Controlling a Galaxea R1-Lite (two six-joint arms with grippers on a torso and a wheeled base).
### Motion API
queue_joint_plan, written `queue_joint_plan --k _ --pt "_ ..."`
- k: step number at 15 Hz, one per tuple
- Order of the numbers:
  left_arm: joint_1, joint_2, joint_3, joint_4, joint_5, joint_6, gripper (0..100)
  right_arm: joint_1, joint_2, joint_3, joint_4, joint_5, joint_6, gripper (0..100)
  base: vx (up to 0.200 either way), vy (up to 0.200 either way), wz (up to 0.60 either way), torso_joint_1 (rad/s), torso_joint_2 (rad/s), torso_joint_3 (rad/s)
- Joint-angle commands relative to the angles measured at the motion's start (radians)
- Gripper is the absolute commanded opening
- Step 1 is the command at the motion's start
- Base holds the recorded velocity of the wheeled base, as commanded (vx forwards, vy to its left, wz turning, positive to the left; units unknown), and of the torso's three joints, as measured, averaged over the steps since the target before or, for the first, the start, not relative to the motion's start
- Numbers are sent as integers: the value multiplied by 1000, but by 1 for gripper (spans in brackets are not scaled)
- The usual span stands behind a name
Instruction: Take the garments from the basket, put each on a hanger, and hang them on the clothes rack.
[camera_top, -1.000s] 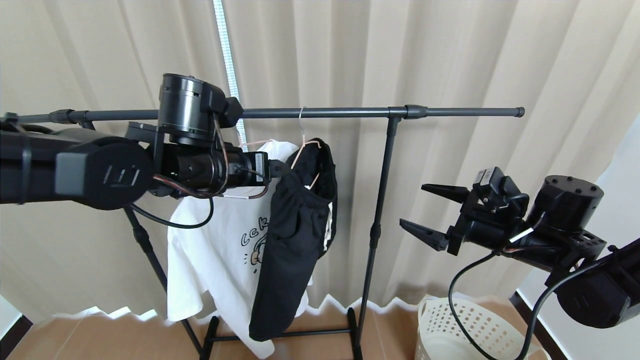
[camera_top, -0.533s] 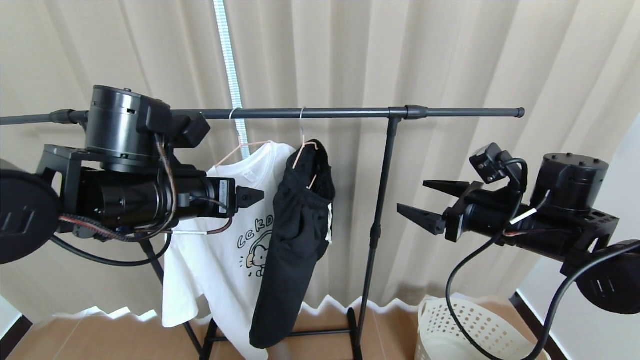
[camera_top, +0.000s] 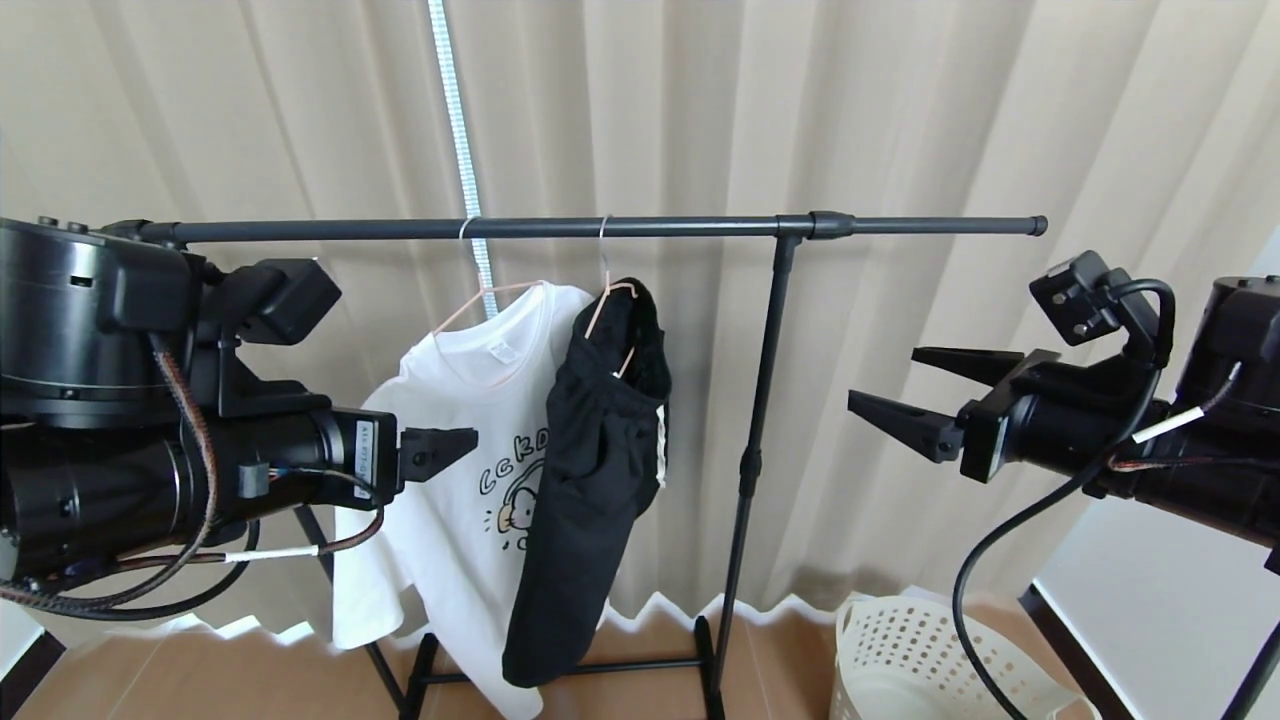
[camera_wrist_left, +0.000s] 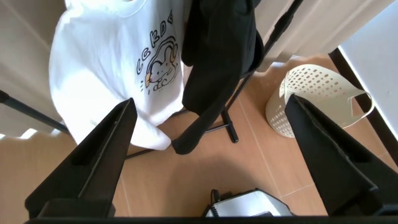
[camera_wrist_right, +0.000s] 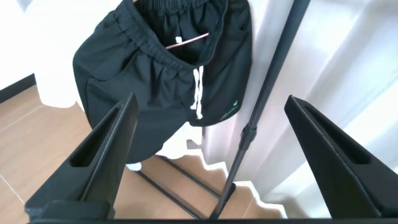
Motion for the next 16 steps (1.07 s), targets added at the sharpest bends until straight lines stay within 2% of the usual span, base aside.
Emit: queue_joint_plan --k 1,2,8,11,16 --pt "0 -59 38 -1 1 -1 100 -1 -36 49 -15 -31 0 100 0 0 0 0 0 0" --pt "0 -59 38 -1 1 -1 100 -1 -36 49 -15 -31 0 100 0 0 0 0 0 0" --pt "3 -192 163 -1 2 -4 100 2 -139 200 -21 -72 1 100 0 0 0 0 0 0" --pt "11 -315 290 -3 2 -7 100 5 -283 304 -10 -103 -2 100 0 0 0 0 0 0" --pt "34 -451 403 1 28 -5 100 7 -464 405 34 -169 -5 100 0 0 0 0 0 0"
